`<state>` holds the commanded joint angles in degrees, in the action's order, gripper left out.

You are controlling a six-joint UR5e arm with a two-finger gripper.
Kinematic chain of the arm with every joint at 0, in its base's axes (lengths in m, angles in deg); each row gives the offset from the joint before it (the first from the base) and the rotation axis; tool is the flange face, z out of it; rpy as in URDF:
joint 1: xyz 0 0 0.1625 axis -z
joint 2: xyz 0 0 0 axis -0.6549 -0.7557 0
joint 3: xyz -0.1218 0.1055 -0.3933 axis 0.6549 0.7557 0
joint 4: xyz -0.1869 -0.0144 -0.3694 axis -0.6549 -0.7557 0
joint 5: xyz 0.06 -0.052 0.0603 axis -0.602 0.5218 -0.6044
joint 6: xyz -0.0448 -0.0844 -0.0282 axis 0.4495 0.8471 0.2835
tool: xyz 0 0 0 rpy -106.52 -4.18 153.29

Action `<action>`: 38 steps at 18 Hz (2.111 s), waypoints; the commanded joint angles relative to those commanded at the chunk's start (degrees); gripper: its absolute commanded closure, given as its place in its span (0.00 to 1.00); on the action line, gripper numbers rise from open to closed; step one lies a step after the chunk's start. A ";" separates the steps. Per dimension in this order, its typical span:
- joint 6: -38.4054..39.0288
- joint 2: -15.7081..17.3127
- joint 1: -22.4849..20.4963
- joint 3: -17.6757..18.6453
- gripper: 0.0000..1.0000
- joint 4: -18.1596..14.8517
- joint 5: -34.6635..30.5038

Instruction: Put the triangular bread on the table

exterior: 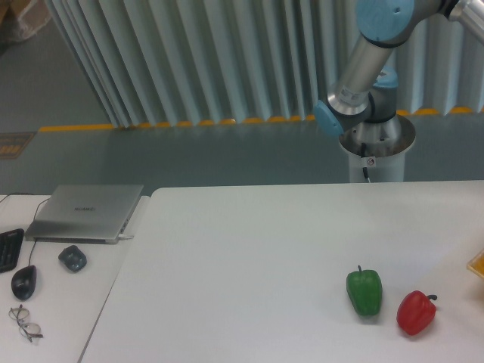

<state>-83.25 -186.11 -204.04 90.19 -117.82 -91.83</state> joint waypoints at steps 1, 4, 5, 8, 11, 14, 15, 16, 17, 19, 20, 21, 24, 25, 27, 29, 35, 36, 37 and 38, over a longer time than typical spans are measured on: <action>-0.61 0.00 -0.09 -0.26 1.00 -0.09 0.00; -1.85 0.09 -0.35 -0.53 1.00 -0.26 0.00; -1.94 0.26 -0.44 -0.62 1.00 -0.26 0.00; -3.60 0.96 -0.70 -1.84 1.00 -0.96 0.26; -5.28 2.37 -1.58 -3.25 1.00 -2.45 1.40; -4.67 5.26 -1.67 -4.57 1.00 -5.97 5.44; -3.44 6.67 -1.67 -4.57 1.00 -7.28 7.97; -1.00 7.64 -1.58 -4.48 1.00 -8.08 10.26; 1.29 8.34 -1.15 -4.40 1.00 -8.61 11.68; 4.11 8.96 -0.71 -4.31 1.00 -8.96 14.05; 5.87 9.23 -0.44 -4.13 1.00 -9.05 15.54; 7.63 9.58 0.17 -4.13 1.00 -9.49 16.95; 14.29 10.90 3.23 -3.87 1.00 -10.98 18.46; 16.76 11.16 4.56 -3.78 1.00 -11.16 18.46; 21.77 12.30 7.28 -2.82 1.00 -11.42 18.54; 26.86 12.74 10.53 -2.03 1.00 -11.43 18.54; 42.43 17.04 21.08 2.28 1.00 -11.51 18.37; 43.75 17.66 22.48 3.15 1.00 -11.60 18.28; 44.72 18.28 23.72 4.03 1.00 -11.69 18.19; 45.69 18.80 24.95 4.83 1.00 -11.78 18.11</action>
<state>-37.56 -167.30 -179.09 95.01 -129.59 -73.72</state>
